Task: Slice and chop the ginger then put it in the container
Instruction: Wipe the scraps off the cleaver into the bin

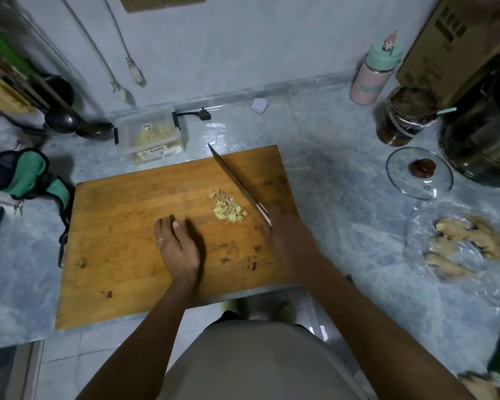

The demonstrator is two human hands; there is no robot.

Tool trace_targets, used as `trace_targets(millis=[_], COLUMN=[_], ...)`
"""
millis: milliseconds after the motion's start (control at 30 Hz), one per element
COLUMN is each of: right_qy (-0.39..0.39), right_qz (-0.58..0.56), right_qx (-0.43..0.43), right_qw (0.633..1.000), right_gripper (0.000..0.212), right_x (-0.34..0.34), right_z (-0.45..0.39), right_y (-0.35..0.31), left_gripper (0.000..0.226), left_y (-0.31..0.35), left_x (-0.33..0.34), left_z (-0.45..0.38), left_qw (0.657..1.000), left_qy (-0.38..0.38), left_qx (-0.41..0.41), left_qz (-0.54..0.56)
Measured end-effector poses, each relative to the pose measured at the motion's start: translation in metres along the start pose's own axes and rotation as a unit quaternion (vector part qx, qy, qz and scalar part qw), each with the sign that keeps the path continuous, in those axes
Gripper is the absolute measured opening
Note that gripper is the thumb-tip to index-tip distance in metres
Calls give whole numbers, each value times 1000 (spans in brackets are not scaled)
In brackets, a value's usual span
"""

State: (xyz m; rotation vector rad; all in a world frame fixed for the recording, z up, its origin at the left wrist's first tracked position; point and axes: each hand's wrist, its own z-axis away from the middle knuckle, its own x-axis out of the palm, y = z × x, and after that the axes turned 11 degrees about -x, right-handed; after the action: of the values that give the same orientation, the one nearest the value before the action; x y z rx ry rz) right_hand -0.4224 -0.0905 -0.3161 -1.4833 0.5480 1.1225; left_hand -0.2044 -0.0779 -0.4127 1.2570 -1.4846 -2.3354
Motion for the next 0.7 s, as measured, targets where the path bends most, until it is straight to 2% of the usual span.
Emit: trace_targets(millis=[67, 167, 233, 300, 533, 633, 700], right_qy=[23, -67, -115, -129, -50, -50, -18], right_qz=[-81, -194, -215, -213, -169, -175, -203], right_qx=[-29, -53, -71, -76, -20, -45, -58], right_qw=[996, 977, 967, 966, 984, 982, 977], right_gripper=[35, 22, 23, 25, 31, 27, 27], right_x=[-1, 18, 37, 49, 24, 23, 26], right_z=[2, 6, 8, 10, -14, -12, -4], right_y=[-3, -15, -19, -13, 40, 35, 30], left_gripper=[58, 56, 55, 53, 53, 52, 55], left_y=[-2, -3, -1, 0, -4, -1, 2], left_x=[-7, -17, -22, -25, -25, -17, -11], left_z=[-1, -5, -7, -7, 3, 4, 0], left_qw=[998, 991, 989, 989, 993, 996, 999], left_qy=[27, 52, 62, 67, 42, 16, -11], left_qx=[-39, -80, -84, -85, -75, -51, -11], left_qz=[40, 92, 104, 102, 86, 68, 52])
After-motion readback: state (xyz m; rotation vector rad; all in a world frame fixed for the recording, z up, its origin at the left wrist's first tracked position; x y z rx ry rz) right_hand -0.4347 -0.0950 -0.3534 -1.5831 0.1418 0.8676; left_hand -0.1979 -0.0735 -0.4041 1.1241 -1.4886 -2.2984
